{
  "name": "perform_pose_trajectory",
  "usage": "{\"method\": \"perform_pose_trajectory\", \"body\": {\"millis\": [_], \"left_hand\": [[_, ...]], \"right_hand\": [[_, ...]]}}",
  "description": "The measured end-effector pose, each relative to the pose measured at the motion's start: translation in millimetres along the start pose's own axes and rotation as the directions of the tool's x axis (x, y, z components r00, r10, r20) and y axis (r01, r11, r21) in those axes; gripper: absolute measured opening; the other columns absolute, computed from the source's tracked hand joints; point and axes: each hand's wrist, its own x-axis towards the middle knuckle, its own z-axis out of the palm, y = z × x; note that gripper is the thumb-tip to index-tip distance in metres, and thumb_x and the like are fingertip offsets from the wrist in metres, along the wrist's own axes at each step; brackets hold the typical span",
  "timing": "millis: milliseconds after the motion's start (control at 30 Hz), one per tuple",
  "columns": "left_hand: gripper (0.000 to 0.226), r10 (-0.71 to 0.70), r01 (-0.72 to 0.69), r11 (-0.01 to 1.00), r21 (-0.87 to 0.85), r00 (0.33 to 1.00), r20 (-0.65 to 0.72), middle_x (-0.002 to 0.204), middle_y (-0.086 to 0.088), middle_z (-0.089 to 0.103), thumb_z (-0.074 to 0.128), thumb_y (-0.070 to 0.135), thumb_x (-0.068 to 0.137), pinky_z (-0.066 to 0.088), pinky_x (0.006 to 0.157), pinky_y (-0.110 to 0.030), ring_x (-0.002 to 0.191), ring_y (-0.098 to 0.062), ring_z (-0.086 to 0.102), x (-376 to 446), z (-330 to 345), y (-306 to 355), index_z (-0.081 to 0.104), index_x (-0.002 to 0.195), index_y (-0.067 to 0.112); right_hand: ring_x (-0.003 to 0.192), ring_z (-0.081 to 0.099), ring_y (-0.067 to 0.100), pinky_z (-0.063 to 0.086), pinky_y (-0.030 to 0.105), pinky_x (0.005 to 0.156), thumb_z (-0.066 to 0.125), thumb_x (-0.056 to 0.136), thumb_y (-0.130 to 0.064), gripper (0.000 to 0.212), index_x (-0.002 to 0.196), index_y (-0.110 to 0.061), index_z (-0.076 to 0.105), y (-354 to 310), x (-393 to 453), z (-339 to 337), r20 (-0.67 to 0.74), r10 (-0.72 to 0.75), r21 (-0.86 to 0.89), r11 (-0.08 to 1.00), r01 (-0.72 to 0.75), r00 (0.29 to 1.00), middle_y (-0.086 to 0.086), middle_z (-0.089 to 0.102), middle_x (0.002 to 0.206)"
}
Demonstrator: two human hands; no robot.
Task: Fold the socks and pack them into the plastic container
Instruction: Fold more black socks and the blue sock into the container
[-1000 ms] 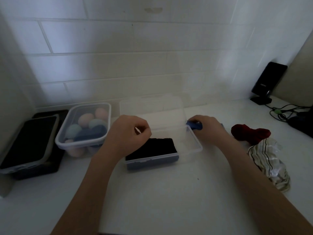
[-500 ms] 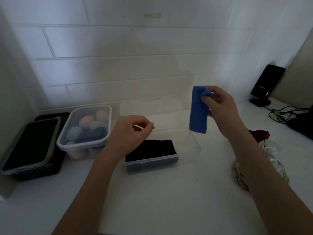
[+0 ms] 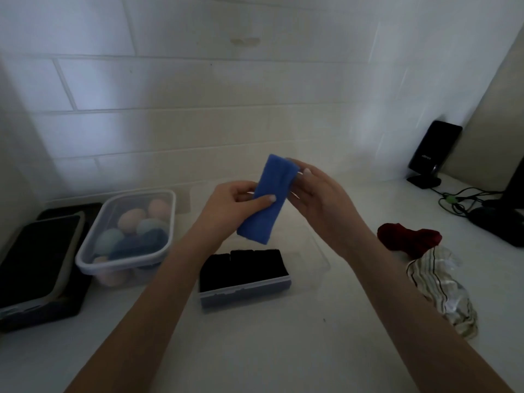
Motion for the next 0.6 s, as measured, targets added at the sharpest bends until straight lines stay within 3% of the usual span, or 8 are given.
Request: {"method": "perform_pose_trajectory", "body": {"millis": [133, 200, 267, 367, 500, 600], "left_hand": [[0.012, 0.04, -0.045, 0.993, -0.112, 0.998, -0.048, 0.066, 0.014, 0.074, 0.072, 0.015, 0.075, 0.055, 0.06, -0.017, 0.066, -0.004, 0.07, -1, -10, -7, 0.068, 0.08, 0.026], [0.011, 0.046, -0.053, 0.99, -0.129, 0.997, -0.054, 0.068, 0.013, 0.074, 0.072, 0.016, 0.075, 0.056, 0.06, -0.02, 0.067, -0.005, 0.07, -2, -10, -8, 0.068, 0.08, 0.023], [0.01, 0.039, -0.044, 0.99, -0.134, 0.999, -0.035, 0.072, 0.011, 0.075, 0.072, 0.018, 0.075, 0.058, 0.063, -0.024, 0.071, -0.008, 0.071, -3, -8, -9, 0.068, 0.082, 0.023], [0.009, -0.001, 0.008, 0.98, -0.198, 0.999, 0.034, 0.078, 0.009, 0.076, 0.066, 0.02, 0.08, 0.058, 0.065, -0.026, 0.078, -0.012, 0.072, -4, -7, -9, 0.069, 0.087, 0.025], [0.016, -0.027, 0.052, 0.979, -0.197, 0.991, 0.128, 0.08, 0.002, 0.077, 0.063, 0.018, 0.083, 0.059, 0.068, -0.029, 0.082, -0.019, 0.073, -5, -13, -8, 0.068, 0.097, 0.025], [0.017, -0.004, 0.024, 0.984, -0.176, 0.993, 0.114, 0.077, 0.001, 0.076, 0.062, 0.012, 0.084, 0.059, 0.065, -0.03, 0.078, -0.019, 0.073, -6, -14, -9, 0.069, 0.095, 0.023]], "right_hand": [[0.1, 0.066, 0.009, 0.053, 0.022, 0.087, 0.064, 0.085, -0.007, 0.034, 0.118, -0.01, 0.058, 10, -3, 2, 0.05, -0.072, -0.406, 0.91, 0.086, 0.996, 0.0, 0.068, 0.11], [0.087, 0.067, 0.014, 0.055, 0.026, 0.078, 0.069, 0.083, -0.009, 0.033, 0.114, -0.014, 0.059, 14, -5, 5, 0.085, -0.067, -0.496, 0.862, 0.1, 0.994, -0.002, 0.068, 0.097], [0.078, 0.069, 0.025, 0.059, 0.034, 0.071, 0.067, 0.084, -0.01, 0.028, 0.11, -0.015, 0.059, 16, -6, 9, 0.075, -0.056, -0.491, 0.867, 0.085, 0.996, 0.0, 0.066, 0.085], [0.08, 0.071, 0.034, 0.061, 0.044, 0.069, 0.064, 0.086, -0.007, 0.021, 0.106, -0.012, 0.061, 14, -6, 8, 0.044, -0.087, -0.455, 0.885, 0.097, 0.995, 0.016, 0.066, 0.088], [0.077, 0.07, 0.02, 0.06, 0.035, 0.067, 0.059, 0.088, 0.0, 0.016, 0.101, -0.01, 0.062, 12, -6, 7, 0.059, -0.116, -0.429, 0.894, 0.131, 0.991, 0.031, 0.061, 0.099], [0.081, 0.069, 0.017, 0.06, 0.033, 0.068, 0.054, 0.089, 0.005, 0.02, 0.104, -0.004, 0.063, 11, -8, 9, 0.115, -0.098, -0.398, 0.907, 0.136, 0.989, 0.028, 0.063, 0.099]]}}
